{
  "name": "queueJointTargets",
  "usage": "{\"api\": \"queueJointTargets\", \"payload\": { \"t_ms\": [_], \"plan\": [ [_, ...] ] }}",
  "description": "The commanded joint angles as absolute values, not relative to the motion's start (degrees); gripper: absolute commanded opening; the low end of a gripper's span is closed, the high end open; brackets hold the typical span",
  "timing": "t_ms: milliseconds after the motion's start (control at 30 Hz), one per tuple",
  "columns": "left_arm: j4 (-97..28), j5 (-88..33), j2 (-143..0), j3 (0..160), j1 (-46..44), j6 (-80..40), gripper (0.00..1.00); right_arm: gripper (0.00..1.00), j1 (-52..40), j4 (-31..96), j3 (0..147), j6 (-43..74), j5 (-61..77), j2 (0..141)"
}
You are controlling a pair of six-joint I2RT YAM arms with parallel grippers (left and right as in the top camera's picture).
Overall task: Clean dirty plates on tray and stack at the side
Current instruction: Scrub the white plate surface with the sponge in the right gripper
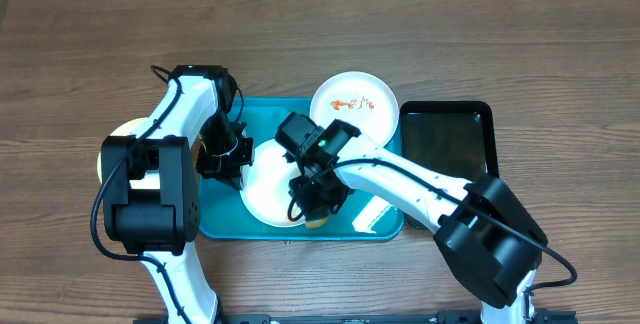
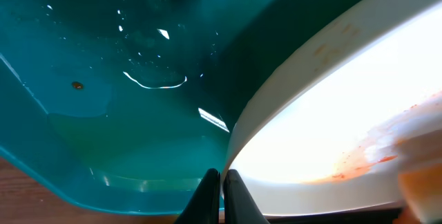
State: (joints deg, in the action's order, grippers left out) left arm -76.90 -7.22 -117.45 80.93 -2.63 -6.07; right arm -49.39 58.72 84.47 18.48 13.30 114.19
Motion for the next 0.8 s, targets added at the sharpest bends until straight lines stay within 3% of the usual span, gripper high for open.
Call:
{"api": "queueJointTargets", "payload": {
  "t_ms": [0,200,767],
  "plan": [
    [-76.9,-6.85,-116.46,81.14,-2.66,-6.46,0.04,0.04,-49.87,53.78,81.36,20.23,14.04,114.89],
    [-76.88,-6.85,-116.46,81.14,-2.66,-6.46,0.04,0.04,-49.39,48.03,80.88,20.6,14.06,114.87],
    [-76.86,-6.87,-116.46,81.14,-2.66,-6.48,0.04,0.04,-46.74,48.29,85.08,19.05,14.04,111.55]
  ]
}}
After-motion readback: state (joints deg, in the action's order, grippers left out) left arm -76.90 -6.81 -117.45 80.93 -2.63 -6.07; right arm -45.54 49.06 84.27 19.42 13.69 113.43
